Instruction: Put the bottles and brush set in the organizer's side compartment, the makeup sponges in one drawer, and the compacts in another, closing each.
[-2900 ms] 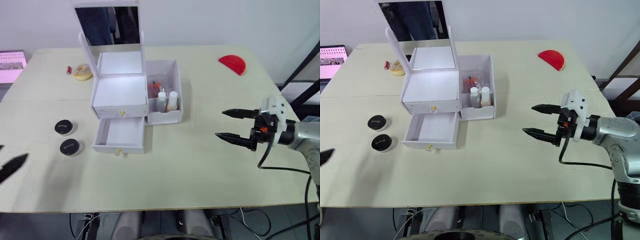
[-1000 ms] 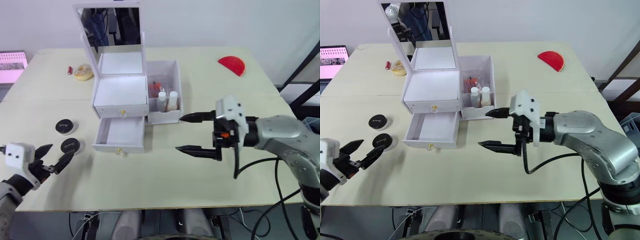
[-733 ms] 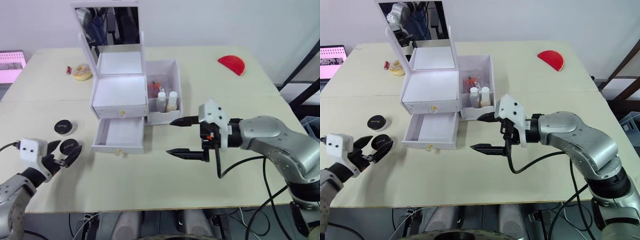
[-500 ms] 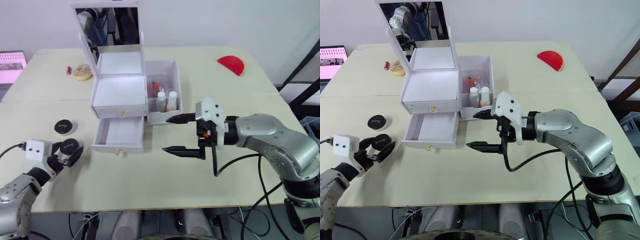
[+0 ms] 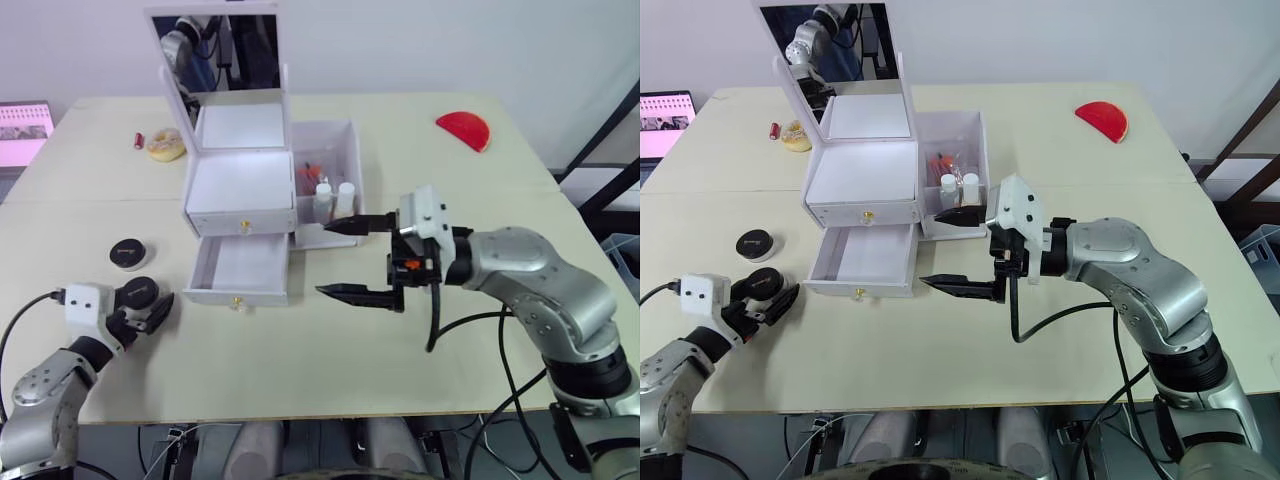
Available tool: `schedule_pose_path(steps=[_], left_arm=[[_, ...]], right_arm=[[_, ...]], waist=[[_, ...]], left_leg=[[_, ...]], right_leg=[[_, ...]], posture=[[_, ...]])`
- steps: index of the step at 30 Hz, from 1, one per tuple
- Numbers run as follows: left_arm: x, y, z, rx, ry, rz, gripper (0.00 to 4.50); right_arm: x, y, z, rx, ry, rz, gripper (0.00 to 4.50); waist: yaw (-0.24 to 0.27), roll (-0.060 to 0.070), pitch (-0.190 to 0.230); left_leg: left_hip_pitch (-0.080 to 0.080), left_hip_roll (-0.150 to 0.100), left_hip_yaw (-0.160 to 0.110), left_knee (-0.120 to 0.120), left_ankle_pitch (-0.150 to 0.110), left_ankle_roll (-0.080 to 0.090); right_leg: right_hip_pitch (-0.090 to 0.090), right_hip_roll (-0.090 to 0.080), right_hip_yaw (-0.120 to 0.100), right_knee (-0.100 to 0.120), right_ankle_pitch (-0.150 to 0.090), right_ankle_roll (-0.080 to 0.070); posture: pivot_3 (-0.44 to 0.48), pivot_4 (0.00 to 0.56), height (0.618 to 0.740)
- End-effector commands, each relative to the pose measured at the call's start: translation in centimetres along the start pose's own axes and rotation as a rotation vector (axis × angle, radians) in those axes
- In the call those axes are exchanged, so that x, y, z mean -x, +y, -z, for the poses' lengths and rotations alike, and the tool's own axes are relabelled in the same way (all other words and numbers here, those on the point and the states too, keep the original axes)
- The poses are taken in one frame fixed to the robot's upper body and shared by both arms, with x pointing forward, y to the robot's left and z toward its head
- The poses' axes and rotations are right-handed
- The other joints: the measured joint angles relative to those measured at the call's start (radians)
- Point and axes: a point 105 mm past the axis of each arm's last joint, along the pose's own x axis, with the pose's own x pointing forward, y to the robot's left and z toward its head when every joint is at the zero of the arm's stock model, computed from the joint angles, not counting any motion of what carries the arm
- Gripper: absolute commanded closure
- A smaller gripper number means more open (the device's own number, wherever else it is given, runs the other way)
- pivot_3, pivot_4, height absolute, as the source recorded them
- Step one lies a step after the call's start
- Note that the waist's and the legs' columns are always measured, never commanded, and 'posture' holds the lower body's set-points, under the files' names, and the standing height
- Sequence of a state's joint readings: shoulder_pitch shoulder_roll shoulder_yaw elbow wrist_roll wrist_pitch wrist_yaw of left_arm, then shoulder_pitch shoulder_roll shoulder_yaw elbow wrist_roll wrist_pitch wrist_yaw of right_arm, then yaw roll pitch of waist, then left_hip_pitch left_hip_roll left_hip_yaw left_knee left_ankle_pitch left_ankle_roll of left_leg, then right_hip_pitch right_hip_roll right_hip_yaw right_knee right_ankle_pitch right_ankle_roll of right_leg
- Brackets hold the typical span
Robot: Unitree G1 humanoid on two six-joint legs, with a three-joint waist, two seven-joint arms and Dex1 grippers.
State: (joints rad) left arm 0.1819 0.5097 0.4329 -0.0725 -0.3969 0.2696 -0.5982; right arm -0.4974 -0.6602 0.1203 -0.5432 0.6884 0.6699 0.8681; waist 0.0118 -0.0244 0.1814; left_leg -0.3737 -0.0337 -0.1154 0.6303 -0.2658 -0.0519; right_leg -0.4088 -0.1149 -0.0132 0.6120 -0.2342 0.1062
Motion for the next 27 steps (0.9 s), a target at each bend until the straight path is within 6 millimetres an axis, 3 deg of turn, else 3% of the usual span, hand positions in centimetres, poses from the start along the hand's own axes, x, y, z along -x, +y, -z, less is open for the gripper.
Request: schedule_pose_path(steps=[1, 2, 4, 7, 16, 20, 27], left_arm=[[-0.6, -0.3, -1.0, -0.025, -0.036, 0.002, 0.05], [-0.6, -0.2, -1.1, -0.026, -0.039, -0.001, 0.05], [-0.7, -0.1, -1.0, -0.025, -0.039, -0.001, 0.56], [-0.7, 0.1, -1.1, -0.025, -0.041, -0.002, 1.82], [-0.3, 1.1, -1.6, -0.027, -0.067, -0.012, 1.81], [0.4, 0.5, -4.3, -0.021, -0.157, 0.060, 1.81], [0.6, -2.7, -8.1, -0.068, -0.170, 0.363, 1.81]], right_arm=[[0.0, 0.0, -0.4, 0.023, -0.014, 0.010, 0.00], [0.0, 0.0, -0.3, 0.022, -0.012, 0.010, 0.00], [-0.1, 0.1, -0.3, 0.019, -0.012, 0.011, 0.00], [-0.1, 0.1, -0.2, 0.015, -0.010, 0.012, 0.00], [-0.1, 0.2, 0.0, 0.009, -0.004, 0.019, 0.00], [-0.1, 0.1, 0.0, 0.011, -0.001, 0.027, 0.00], [-0.4, -0.2, 0.4, 0.006, 0.004, 0.045, 0.00]], waist=[[0.001, 0.000, 0.000], [0.002, 0.000, 0.000], [0.000, 0.000, 0.000], [-0.002, 0.000, 0.000], [-0.002, 0.000, 0.000], [-0.002, 0.000, 0.000], [-0.001, 0.000, 0.001]], left_leg=[[0.000, 0.000, 0.000, 0.000, 0.000, 0.000], [0.000, 0.000, 0.000, 0.000, 0.000, 0.000], [0.000, 0.000, 0.000, 0.000, 0.000, 0.000], [0.000, 0.000, 0.000, 0.000, 0.000, 0.000], [0.000, 0.000, 0.000, 0.000, 0.000, 0.000], [0.000, 0.000, 0.000, -0.001, 0.000, 0.000], [-0.001, 0.000, 0.000, 0.000, 0.000, 0.000]], right_leg=[[0.000, 0.000, 0.000, 0.000, 0.000, 0.000], [0.000, 0.000, 0.000, 0.000, 0.000, 0.000], [0.000, 0.000, 0.000, 0.000, 0.000, 0.000], [0.000, 0.000, 0.000, 0.000, 0.000, 0.000], [0.000, 0.000, 0.000, 0.000, 0.000, 0.000], [0.000, 0.000, 0.000, 0.000, 0.000, 0.000], [-0.001, 0.000, 0.000, -0.001, 0.000, 0.000]], posture=[[0.000, 0.150, 0.739], [0.000, 0.150, 0.739], [0.000, 0.150, 0.739], [0.000, 0.150, 0.739], [0.000, 0.150, 0.739], [0.000, 0.150, 0.739], [0.000, 0.150, 0.739]])
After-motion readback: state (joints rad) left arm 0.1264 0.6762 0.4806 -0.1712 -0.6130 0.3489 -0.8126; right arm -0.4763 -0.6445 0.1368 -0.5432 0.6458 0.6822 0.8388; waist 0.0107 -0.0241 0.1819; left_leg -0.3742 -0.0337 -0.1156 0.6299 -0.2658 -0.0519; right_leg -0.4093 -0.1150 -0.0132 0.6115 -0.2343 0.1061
